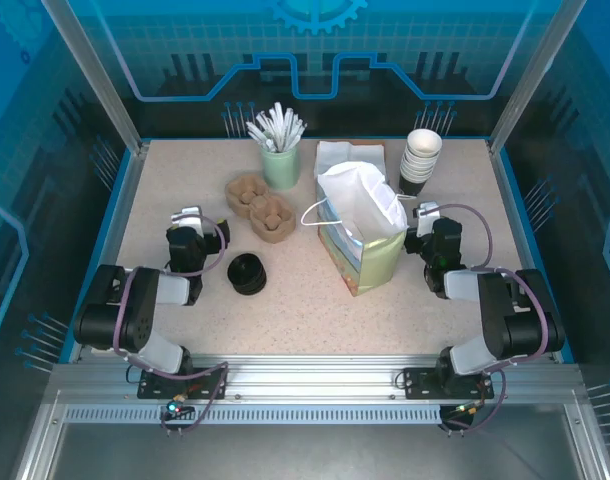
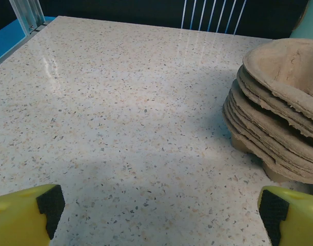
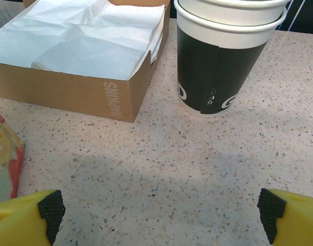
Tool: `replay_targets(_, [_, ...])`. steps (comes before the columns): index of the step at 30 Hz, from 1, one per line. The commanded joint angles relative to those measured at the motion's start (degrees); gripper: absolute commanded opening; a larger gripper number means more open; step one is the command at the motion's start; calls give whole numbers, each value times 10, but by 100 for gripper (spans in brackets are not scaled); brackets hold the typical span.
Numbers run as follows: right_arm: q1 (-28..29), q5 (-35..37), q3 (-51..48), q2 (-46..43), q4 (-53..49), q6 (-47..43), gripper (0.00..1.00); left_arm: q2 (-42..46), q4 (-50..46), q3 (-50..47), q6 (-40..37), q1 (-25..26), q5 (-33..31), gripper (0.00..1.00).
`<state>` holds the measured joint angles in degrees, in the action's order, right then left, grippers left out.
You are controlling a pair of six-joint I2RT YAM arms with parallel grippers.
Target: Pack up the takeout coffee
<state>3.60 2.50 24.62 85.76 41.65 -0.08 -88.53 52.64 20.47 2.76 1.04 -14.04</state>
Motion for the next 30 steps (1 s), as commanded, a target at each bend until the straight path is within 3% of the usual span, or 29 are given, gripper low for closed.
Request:
replay_targets(1, [-5,-4,1,5,16,-6,100,-3,17,4,-11,5,1,99])
replay_targets(20, [-20,-9,3,-19,-7,13,100,20,6,2,-16,7,13,99])
replay_targets(23, [-36,-2,-2,-49,-27,37,100,93,-94,18,-16,19,-16,99])
replay_targets(25, [-51,1,18,-85,-103,59,100,156,-204,42,15,20,-50,99])
replay_targets(30, [-99,9,46,-171,-231,84,100,300,-377,83,65,23,-92,99])
